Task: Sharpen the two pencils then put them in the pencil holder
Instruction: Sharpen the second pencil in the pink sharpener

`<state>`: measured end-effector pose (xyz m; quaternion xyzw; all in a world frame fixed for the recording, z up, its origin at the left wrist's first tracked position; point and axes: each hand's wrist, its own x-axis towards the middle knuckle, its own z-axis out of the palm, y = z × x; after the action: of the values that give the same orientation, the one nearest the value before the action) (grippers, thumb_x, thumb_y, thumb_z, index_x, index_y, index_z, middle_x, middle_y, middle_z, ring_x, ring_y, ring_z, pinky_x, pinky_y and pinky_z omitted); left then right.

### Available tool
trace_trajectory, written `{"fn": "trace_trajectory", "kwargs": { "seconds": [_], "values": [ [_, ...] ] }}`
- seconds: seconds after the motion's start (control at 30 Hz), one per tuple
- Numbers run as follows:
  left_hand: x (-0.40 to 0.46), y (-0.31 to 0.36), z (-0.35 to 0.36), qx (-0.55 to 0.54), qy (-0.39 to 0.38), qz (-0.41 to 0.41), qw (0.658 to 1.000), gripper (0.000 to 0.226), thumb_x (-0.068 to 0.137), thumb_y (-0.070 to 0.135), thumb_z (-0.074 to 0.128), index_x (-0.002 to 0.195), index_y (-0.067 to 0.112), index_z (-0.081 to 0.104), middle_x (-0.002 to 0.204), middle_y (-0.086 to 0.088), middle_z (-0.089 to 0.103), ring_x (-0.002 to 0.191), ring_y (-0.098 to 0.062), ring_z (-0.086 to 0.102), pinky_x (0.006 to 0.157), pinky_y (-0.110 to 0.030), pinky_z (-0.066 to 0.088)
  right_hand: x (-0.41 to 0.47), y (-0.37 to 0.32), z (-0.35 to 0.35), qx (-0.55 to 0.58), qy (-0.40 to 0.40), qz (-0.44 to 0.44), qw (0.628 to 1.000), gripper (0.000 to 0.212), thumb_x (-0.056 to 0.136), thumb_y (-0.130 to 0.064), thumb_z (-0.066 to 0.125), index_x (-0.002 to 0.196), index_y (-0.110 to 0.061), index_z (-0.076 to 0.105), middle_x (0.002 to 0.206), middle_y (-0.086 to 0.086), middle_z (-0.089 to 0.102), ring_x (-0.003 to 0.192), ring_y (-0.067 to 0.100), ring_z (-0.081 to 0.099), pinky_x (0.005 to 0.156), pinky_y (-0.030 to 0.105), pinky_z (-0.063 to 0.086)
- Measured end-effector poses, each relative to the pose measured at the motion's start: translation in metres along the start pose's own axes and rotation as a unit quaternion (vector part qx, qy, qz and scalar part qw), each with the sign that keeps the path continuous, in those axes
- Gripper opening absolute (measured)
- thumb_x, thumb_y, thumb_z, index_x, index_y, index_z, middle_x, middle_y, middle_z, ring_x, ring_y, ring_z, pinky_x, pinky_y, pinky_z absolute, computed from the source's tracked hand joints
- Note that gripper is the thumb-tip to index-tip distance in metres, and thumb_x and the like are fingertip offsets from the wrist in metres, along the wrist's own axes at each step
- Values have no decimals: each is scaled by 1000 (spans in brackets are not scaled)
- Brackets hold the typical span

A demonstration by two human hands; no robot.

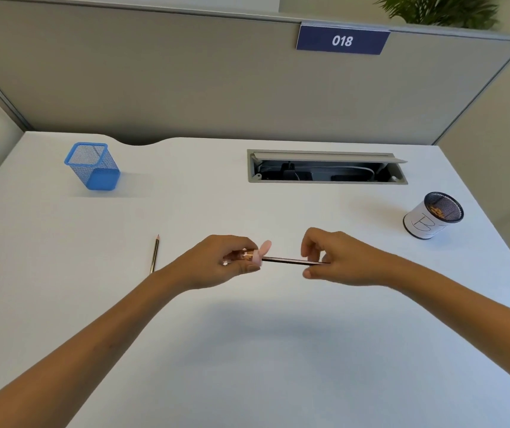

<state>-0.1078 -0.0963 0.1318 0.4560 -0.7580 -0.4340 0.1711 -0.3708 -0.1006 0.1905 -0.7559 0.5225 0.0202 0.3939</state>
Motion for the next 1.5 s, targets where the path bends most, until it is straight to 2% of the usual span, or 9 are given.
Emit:
{"fn": "trace_trajectory", "kwargs": {
  "seconds": [0.1,0.33,0.53,0.67,0.9,1.13,1.23,1.37,1.5],
  "values": [
    [-3,0,-3,-68,-19,-45,997,17,93,43,61,97,29,70,88,4,67,83,-19,57,73,-22,41,-2,1,8,-152,133,-118,972,11,89,-23,63,86,-17,56,80,-8,59,65,6,51,59,17,35],
    [-5,10,-1,-309,-120,-137,933,38,90,46,59,93,8,68,61,6,37,55,-12,29,49,-20,19,3,13,5,-369,342,-314,805,17,93,-18,58,82,-11,68,69,0,64,53,25,52,45,27,38],
    [-3,4,13,-105,37,-27,993,23,95,43,59,92,23,70,79,-6,61,69,-13,47,64,-23,35,5,7,4,-283,200,-129,929,39,95,-43,35,80,-22,64,64,-10,54,60,14,52,45,21,22],
    [1,-1,21,53,98,88,990,12,92,37,63,96,27,68,81,9,65,76,-10,59,69,-25,49,8,2,-4,-28,0,26,999,38,97,-41,47,71,-17,62,57,-8,47,52,9,40,54,23,31],
    [1,2,13,-87,10,-35,995,23,92,46,63,94,26,74,76,-4,62,65,-9,47,63,-24,36,5,14,1,-87,19,-73,993,13,92,-31,58,105,-25,56,81,-12,61,70,6,55,65,23,43],
    [0,18,14,-362,-117,-154,912,38,92,47,56,85,12,66,53,5,37,50,-14,19,50,-25,12,7,25,3,-384,290,-311,819,20,96,-24,50,91,-16,68,76,-1,62,63,22,53,60,29,37],
    [0,23,15,-388,-110,-165,900,38,94,47,55,87,11,64,52,10,43,47,-9,26,52,-23,13,5,20,1,-389,307,-302,815,24,97,-25,50,83,-14,66,67,-1,57,56,22,49,53,27,29],
    [0,16,18,-80,26,-33,996,23,95,44,58,92,25,69,67,12,52,61,-9,44,61,-26,34,2,14,7,-293,184,-154,926,41,97,-44,33,80,-20,62,67,-6,57,58,17,52,48,24,24],
    [0,7,19,141,93,107,980,14,93,41,59,98,30,65,79,19,60,75,-1,53,65,-14,38,3,8,10,-57,39,-17,997,38,99,-40,41,72,-21,60,61,-5,51,52,11,42,54,26,33]
  ]
}}
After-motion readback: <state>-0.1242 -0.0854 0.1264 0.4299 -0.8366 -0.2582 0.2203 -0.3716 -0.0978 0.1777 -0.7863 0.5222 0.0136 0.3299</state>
